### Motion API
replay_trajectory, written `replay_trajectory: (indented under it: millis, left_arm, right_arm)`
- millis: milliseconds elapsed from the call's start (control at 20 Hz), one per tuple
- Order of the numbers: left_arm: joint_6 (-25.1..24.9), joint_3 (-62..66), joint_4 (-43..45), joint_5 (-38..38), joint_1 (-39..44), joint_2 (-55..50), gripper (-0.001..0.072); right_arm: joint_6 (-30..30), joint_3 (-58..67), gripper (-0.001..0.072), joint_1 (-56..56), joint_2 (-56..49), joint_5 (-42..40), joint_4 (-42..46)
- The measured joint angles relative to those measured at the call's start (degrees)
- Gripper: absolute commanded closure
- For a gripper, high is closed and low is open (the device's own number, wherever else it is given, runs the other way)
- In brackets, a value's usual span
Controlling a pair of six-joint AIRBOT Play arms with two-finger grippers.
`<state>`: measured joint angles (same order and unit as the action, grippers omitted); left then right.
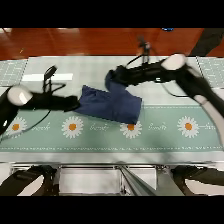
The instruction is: Fold the shirts.
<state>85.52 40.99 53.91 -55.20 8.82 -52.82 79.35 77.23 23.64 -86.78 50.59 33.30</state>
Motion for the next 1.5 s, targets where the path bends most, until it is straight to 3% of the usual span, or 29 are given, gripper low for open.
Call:
replay_trajectory:
  millis: [150, 200, 250, 300, 550, 800, 900, 1000, 1100, 1200, 1300, 1500]
  left_arm:
    - [0.0, -6.1, 0.1, 1.1, -2.5, 8.6, 0.0686]
    - [0.0, -7.3, 0.1, 1.2, -3.1, 10.4, 0.0686]
    - [-0.1, -8.1, 0.0, 1.3, -3.4, 11.7, 0.0686]
    - [-0.2, -8.6, 0.1, 1.4, -3.7, 12.5, 0.0685]
    - [-0.2, -9.7, 0.1, 4.3, -4.3, 13.5, 0.0686]
    - [-0.8, -5.9, 0.1, 4.0, -9.4, 13.6, 0.0686]
    - [-1.7, -3.1, 0.1, 1.8, -13.4, 13.9, 0.0686]
    - [-2.2, -0.9, 0.2, -0.6, -17.6, 14.7, 0.0686]
    - [-2.6, 0.3, 0.2, -2.6, -20.4, 16.1, 0.0686]
    - [-2.7, 0.3, 0.1, -4.2, -21.2, 17.4, 0.0686]
    - [-2.8, -0.5, 0.0, -5.3, -20.5, 18.3, 0.0686]
    - [-2.2, -3.1, -1.8, -6.4, -16.4, 18.9, 0.0686]
  right_arm:
    - [0.0, 4.9, 0.0679, 3.7, -7.5, -0.8, -0.9]
    - [0.1, 6.4, 0.0562, 4.6, -9.6, -0.8, -1.4]
    - [0.1, 7.9, 0.0321, 5.4, -11.8, -1.0, -1.7]
    - [0.1, 9.1, 0.0294, 6.3, -13.7, -1.5, -2.0]
    - [-1.8, 11.9, 0.0296, 6.9, -18.0, 0.5, -5.2]
    - [-3.5, 12.3, 0.0304, -5.4, -9.7, 17.5, -2.4]
    - [-2.8, 10.7, 0.0304, -12.2, -2.0, 24.4, 7.6]
    - [1.0, 5.9, 0.0304, -17.3, 6.6, 26.9, 23.4]
    - [9.0, -4.6, 0.0303, -22.1, 17.0, 24.3, 41.6]
    - [14.1, -16.2, 0.0301, -26.0, 25.0, 18.2, 48.9]
    - [13.7, -26.3, 0.0296, -28.5, 29.2, 11.9, 45.3]
    - [2.9, -37.2, 0.0297, -29.2, 26.3, 3.4, 23.6]
